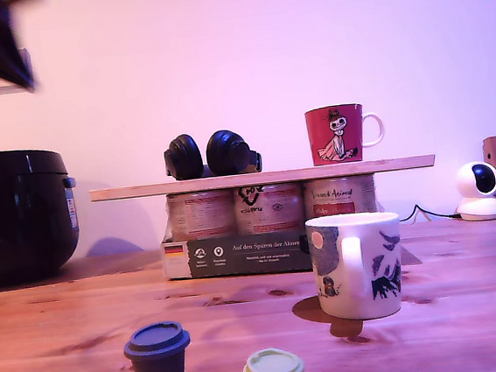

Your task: Slide the blue coffee cup to the right

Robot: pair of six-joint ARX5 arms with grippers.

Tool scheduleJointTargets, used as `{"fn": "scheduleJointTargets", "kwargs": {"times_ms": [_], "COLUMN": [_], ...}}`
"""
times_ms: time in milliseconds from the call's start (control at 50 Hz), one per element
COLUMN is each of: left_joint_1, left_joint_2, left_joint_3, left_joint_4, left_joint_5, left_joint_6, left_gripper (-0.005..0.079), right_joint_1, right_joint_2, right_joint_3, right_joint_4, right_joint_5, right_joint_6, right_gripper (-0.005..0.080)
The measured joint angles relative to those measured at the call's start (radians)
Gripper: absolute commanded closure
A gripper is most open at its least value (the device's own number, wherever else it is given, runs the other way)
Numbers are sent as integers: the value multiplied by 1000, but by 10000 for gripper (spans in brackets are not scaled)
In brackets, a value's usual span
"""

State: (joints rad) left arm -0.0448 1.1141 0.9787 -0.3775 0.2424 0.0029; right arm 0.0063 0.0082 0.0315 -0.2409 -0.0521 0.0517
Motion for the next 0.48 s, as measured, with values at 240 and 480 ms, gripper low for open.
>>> {"fn": "scheduleJointTargets", "kwargs": {"times_ms": [240,480], "left_joint_1": [2,2], "left_joint_2": [-195,-358], "left_joint_3": [-209,-268], "left_joint_4": [129,169], "left_joint_5": [-1,-15], "left_joint_6": [-43,-46], "left_gripper": [763,763], "right_joint_1": [0,0], "right_joint_2": [0,0], "right_joint_3": [0,0], "right_joint_4": [0,0], "right_joint_5": [0,0], "right_joint_6": [0,0], "right_gripper": [765,765]}}
